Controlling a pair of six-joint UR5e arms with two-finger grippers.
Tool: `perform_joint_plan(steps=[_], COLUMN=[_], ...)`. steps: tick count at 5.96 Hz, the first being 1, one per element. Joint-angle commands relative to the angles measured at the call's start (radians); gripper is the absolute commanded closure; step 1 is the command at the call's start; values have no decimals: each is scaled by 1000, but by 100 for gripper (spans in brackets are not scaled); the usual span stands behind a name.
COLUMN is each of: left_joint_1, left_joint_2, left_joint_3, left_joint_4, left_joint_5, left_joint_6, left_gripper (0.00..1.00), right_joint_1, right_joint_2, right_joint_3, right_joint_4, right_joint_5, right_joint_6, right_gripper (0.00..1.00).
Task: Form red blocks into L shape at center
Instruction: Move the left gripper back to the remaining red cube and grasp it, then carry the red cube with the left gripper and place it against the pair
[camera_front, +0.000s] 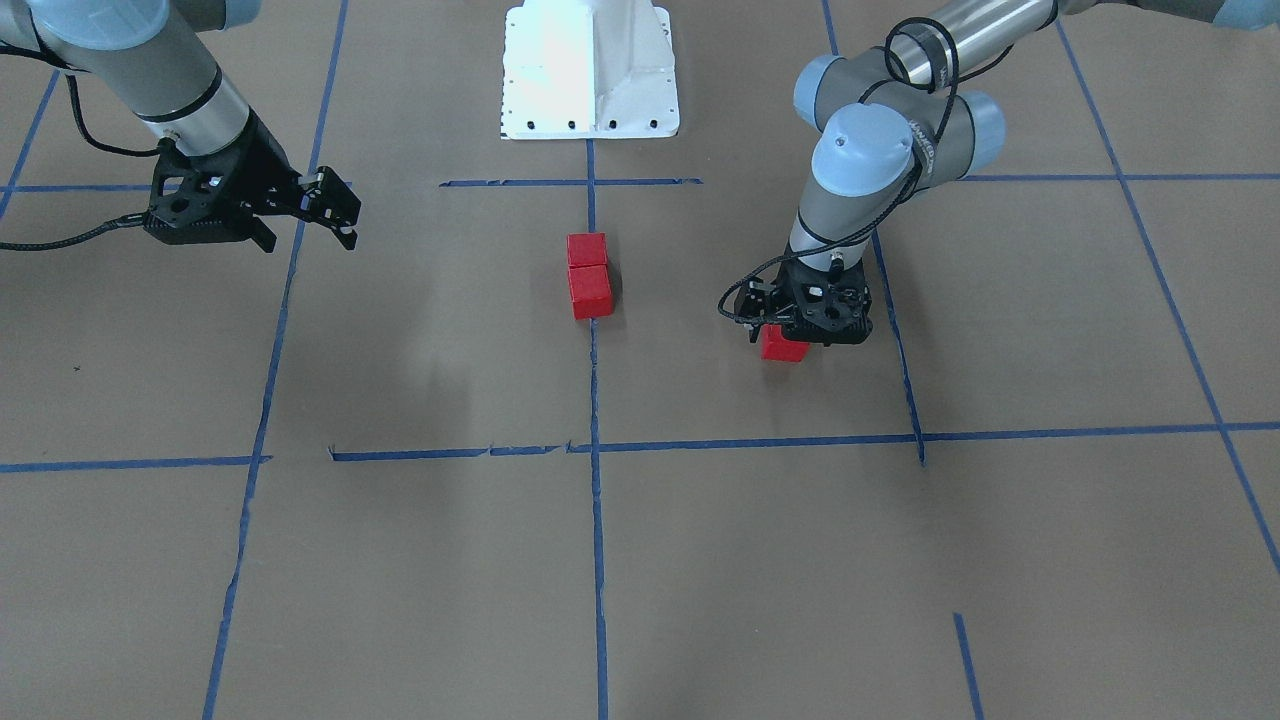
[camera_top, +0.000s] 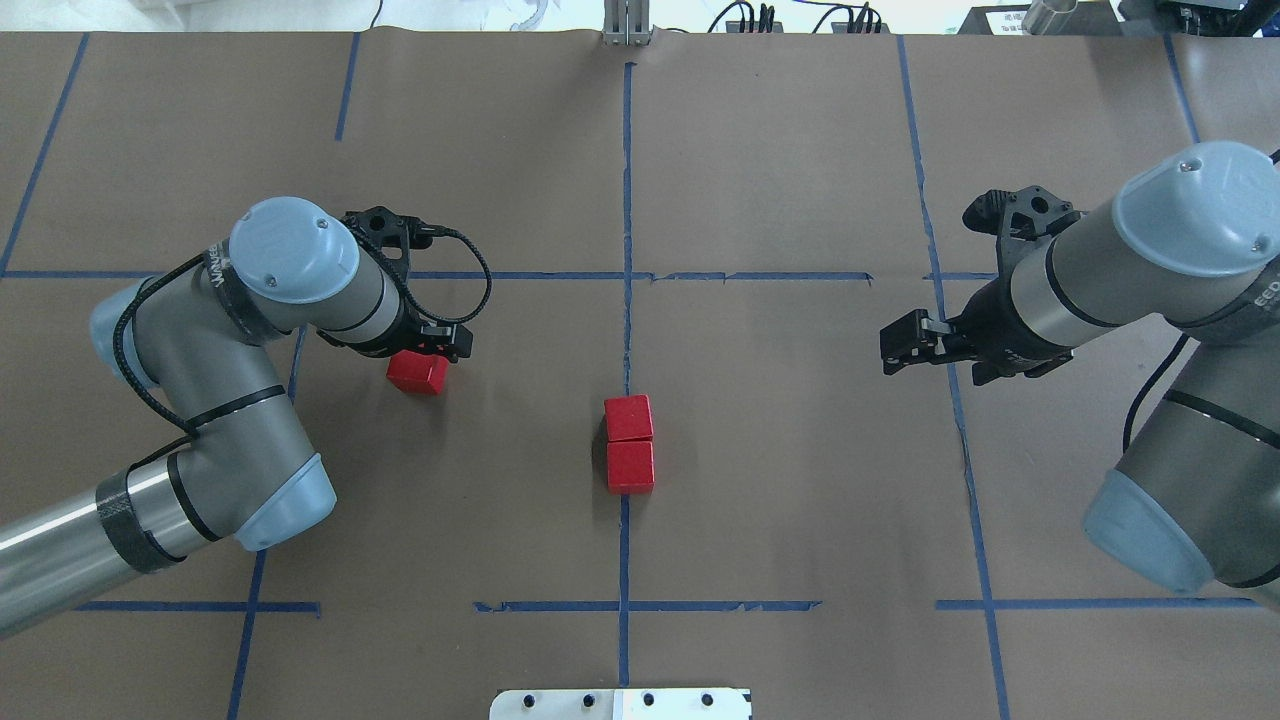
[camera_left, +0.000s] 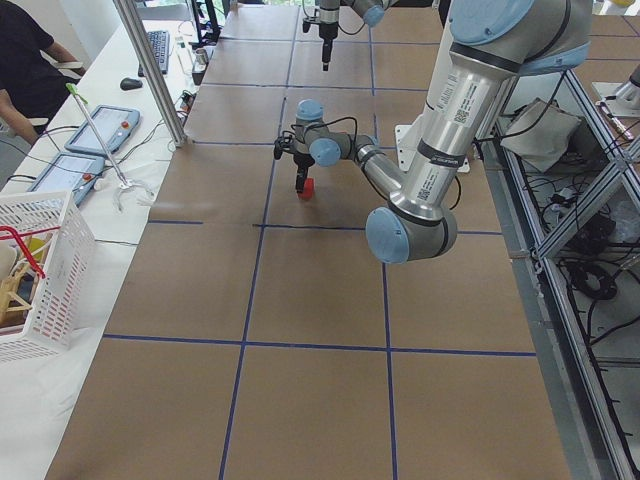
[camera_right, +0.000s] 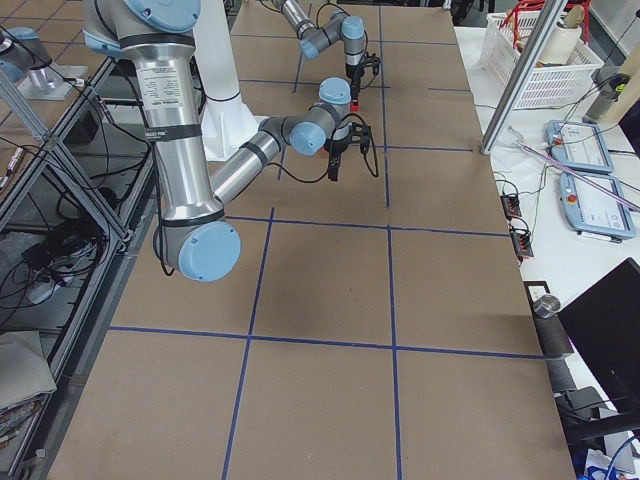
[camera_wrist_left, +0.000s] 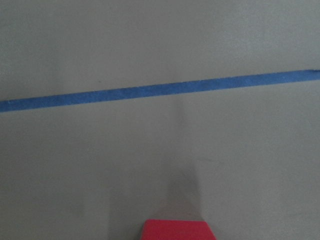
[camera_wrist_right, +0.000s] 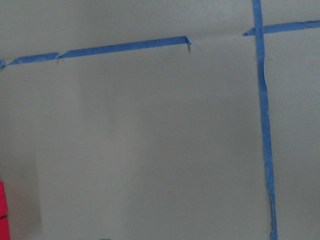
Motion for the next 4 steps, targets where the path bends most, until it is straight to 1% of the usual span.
perform_joint_plan(steps=[1, 2, 3, 4], left_joint_1=[4, 10, 17, 18], left_joint_2=[-2, -4, 1, -2], left_joint_3=[17, 16, 17, 13], left_joint_4=[0, 0, 0, 6], left_joint_5=[1, 0, 1, 0], left_joint_6=[4, 2, 2, 0], left_gripper=[11, 19, 39, 79], right_joint_1=[-5, -6, -8, -12], right_joint_2=[1, 1, 1, 0], right_joint_3=[-5, -10, -10, -11], right_joint_4=[0, 0, 0, 0], right_joint_5=[0, 0, 0, -2], right_joint_6=[0, -2, 0, 0], right_gripper=[0, 0, 0, 0])
